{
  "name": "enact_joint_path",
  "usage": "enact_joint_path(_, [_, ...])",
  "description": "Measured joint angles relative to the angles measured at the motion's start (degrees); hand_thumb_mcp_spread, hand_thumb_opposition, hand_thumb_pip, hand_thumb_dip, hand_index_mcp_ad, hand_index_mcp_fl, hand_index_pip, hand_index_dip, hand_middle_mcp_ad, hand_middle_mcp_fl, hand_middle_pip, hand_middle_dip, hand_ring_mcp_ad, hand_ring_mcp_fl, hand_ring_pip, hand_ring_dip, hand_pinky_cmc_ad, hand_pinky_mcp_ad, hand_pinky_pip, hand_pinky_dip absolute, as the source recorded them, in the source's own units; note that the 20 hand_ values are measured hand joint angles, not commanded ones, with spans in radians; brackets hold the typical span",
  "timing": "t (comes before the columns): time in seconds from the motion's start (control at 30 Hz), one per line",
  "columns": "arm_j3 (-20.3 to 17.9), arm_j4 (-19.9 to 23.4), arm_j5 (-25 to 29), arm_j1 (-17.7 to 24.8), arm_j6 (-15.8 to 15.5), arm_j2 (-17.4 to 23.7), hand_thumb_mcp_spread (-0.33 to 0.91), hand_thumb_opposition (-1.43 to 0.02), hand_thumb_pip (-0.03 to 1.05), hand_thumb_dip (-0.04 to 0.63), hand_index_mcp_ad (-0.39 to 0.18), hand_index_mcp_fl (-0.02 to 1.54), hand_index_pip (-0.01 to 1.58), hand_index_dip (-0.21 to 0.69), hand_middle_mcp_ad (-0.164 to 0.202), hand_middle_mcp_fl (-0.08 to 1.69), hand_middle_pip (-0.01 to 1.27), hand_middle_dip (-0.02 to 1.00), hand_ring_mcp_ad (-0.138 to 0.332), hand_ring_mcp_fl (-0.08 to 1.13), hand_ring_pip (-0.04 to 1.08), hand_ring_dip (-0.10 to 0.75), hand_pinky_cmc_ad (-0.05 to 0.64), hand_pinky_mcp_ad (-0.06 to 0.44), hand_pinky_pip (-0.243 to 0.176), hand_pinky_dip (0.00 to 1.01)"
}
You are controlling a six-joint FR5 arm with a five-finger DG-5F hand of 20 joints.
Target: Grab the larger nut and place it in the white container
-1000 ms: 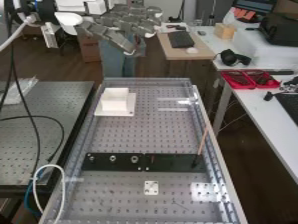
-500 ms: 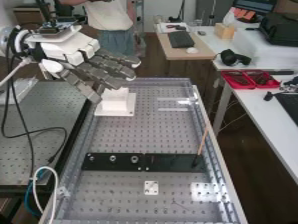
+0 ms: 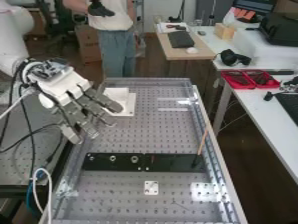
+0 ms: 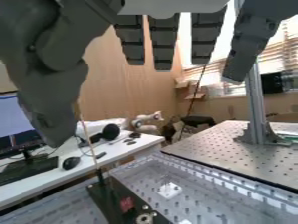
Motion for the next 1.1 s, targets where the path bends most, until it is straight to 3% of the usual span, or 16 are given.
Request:
enact_joint_path(0.17, [-1.40,2.74,0.43,-0.79,1.15,-2.11,0.27,-0.79,0.64,0.171,-0.023,0.08,0.40,-0.058,0.093,0.09,0.14,0.19,0.206,0.01,0.09,0.103,0.347,0.347,-0.096,0.51])
enact_joint_path(0.3, [-2.56,6.01,-0.39,-2.57,2.37,-4.38,0.30,-0.82,0.65,0.188,-0.058,0.08,0.67,-0.058,0.093,0.09,0.14,0.19,0.206,0.01,0.09,0.103,0.347,0.347,-0.096,0.51])
enact_joint_path(0.5, [-1.98,6.30,-2.70,-5.16,4.07,-8.62,0.31,-0.84,0.65,0.206,-0.091,0.07,1.02,-0.035,0.091,0.07,0.14,0.19,0.204,0.01,0.09,0.103,0.347,0.344,-0.096,0.51])
enact_joint_path(0.63, [-1.14,7.01,-3.95,-6.20,4.78,-11.59,0.31,-0.83,0.71,0.211,-0.101,0.04,1.24,-0.012,0.093,0.02,0.14,0.19,0.202,0.01,0.09,0.103,0.330,0.344,-0.096,0.50])
enact_joint_path(0.9, [0.15,11.31,-6.94,-8.26,4.89,-17.13,0.33,-0.85,0.71,0.211,-0.112,0.02,1.43,0.096,0.089,0.01,0.14,0.19,0.199,0.01,0.09,0.103,0.333,0.328,-0.093,0.48])
enact_joint_path(1.1, [-0.16,14.66,-6.77,-8.51,3.48,-18.45,0.33,-0.86,0.72,0.220,-0.112,0.02,1.50,0.140,0.089,0.01,0.14,0.21,0.194,0.01,0.09,0.103,0.335,0.328,-0.093,0.47])
